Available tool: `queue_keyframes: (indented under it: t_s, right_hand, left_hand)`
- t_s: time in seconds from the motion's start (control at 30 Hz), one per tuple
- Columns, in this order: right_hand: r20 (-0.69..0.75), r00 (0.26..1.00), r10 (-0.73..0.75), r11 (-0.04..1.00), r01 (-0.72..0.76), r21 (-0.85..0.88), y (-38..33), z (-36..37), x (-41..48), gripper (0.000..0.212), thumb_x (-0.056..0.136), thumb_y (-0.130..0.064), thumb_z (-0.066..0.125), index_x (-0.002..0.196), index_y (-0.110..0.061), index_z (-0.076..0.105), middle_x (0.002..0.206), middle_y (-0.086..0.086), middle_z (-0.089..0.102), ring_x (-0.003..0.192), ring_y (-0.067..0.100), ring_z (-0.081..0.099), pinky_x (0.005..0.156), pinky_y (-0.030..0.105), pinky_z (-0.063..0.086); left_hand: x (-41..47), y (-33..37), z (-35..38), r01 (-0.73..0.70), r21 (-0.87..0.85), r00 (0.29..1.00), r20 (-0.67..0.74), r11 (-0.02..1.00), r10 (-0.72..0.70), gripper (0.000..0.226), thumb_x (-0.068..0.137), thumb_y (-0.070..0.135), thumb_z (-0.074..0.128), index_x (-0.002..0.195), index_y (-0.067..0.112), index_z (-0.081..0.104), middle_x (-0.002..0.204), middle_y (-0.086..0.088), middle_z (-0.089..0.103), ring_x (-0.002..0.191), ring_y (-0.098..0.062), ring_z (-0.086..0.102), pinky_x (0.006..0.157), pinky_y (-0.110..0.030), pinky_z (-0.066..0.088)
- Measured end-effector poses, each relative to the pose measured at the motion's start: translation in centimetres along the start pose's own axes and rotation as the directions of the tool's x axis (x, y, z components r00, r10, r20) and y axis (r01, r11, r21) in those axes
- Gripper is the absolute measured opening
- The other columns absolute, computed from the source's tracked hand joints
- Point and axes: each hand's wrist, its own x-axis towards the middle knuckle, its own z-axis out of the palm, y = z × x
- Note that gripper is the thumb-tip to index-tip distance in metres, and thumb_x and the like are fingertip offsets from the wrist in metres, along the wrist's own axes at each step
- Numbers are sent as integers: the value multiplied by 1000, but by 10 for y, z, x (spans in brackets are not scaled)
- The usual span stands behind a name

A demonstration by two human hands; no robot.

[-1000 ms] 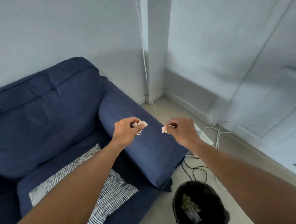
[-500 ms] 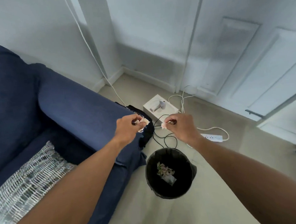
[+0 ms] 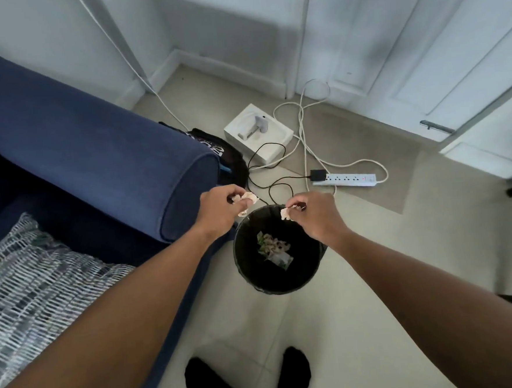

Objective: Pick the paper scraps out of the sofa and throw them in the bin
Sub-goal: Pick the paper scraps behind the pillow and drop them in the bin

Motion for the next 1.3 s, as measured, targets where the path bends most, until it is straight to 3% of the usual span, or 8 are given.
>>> queue_keyframes:
  t_s: [0.1,0.27,0.47,0.8,0.93,1.03,1.13,1.3]
  right_hand:
    - [9,1000,21,1000,-21,-16,9,8,-1,12,89,-20,69,97,-20,78,93,3,74,86,17,67,84,21,47]
    - [26,997,76,997,-76,-7,15,13,3,17,89,-24,69,104,-21,76,101,4,73,84,14,63,73,12,39]
    - [121,979,163,987,-162,-24,16,11,4,50,86,-44,70,130,-23,62,121,2,69,113,21,62,95,31,45]
    - [110,978,177,984,-173,-42,15,-5,5,45,91,-41,66,132,-23,60,128,-1,65,122,22,55,96,30,39]
    - [100,982,163,987,-163,-8,14,-9,5,45,90,-40,68,130,-22,61,128,2,66,120,20,58,98,28,40]
    - [97,982,160,987,-160,-1,13,-12,6,44,90,-39,68,130,-22,61,129,1,65,121,20,58,99,28,41]
    - [97,984,151,988,-152,6,11,-14,6,44,90,-38,68,131,-21,61,130,3,65,122,20,57,96,25,39]
    - [96,985,144,989,-146,8,9,-14,6,46,90,-38,68,132,-21,60,130,3,65,121,20,58,98,27,41]
  left_hand:
    - [-2,-11,10,32,13,999,22,999,-32,19,87,30,74,105,23,74,100,2,70,100,-18,62,92,-35,51]
    - [-1,-19,15,35,2,999,28,999,-35,19,87,31,74,104,25,74,98,4,70,99,-17,62,93,-41,53]
    - [0,-20,16,43,-20,999,32,999,-42,20,87,29,74,105,21,74,97,3,70,96,-15,63,91,-39,54]
    - [1,-14,20,52,-32,996,73,998,-49,23,87,30,74,108,20,74,98,2,72,95,-14,65,87,-33,56]
    - [0,-7,19,58,-24,987,153,998,-54,26,86,33,75,108,19,74,98,0,73,96,-14,67,77,-21,52]
    - [0,-5,18,79,-14,960,269,997,-72,46,81,42,77,122,21,69,122,1,69,116,-15,61,91,-24,46]
    - [1,-5,16,109,-3,939,327,994,-102,72,77,48,79,142,28,53,149,4,51,140,-20,40,114,-40,33]
    - [1,-6,14,118,-23,942,319,993,-105,83,78,47,79,149,32,41,156,1,41,147,-23,31,117,-45,25]
